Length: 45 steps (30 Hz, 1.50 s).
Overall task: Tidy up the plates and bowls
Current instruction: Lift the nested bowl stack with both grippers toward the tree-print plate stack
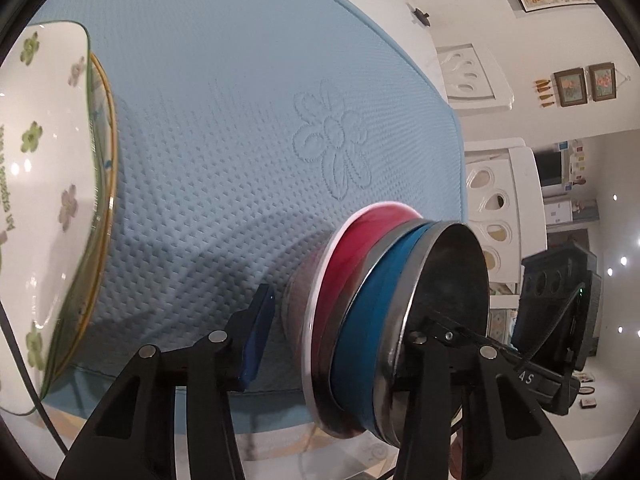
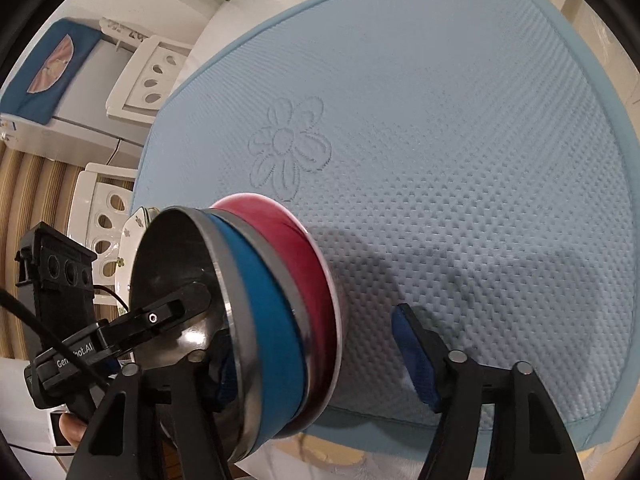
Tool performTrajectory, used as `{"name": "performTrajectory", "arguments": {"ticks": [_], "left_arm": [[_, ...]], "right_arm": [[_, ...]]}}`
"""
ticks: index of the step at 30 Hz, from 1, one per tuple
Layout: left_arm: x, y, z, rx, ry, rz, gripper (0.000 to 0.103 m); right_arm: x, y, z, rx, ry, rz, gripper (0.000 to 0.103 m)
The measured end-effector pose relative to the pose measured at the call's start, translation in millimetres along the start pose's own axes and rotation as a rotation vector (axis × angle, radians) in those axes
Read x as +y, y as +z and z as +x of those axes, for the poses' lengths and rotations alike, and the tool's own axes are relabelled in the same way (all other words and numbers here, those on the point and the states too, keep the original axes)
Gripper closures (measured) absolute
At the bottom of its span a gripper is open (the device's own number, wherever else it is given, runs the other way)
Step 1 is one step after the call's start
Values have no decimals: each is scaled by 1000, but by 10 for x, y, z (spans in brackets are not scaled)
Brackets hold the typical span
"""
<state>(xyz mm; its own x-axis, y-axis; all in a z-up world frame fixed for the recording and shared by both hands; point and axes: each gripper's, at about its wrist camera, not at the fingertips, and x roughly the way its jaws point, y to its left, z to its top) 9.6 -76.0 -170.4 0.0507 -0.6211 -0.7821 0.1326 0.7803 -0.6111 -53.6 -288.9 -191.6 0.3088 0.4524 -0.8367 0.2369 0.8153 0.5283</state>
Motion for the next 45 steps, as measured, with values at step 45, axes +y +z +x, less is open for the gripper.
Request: {"name": "performTrajectory", "arguments": {"ticks": [45], "left_arm": [[-200, 45, -1086, -249, 149, -37, 67]], "right_arm": [[995, 430, -290, 62, 24, -82, 54]]}}
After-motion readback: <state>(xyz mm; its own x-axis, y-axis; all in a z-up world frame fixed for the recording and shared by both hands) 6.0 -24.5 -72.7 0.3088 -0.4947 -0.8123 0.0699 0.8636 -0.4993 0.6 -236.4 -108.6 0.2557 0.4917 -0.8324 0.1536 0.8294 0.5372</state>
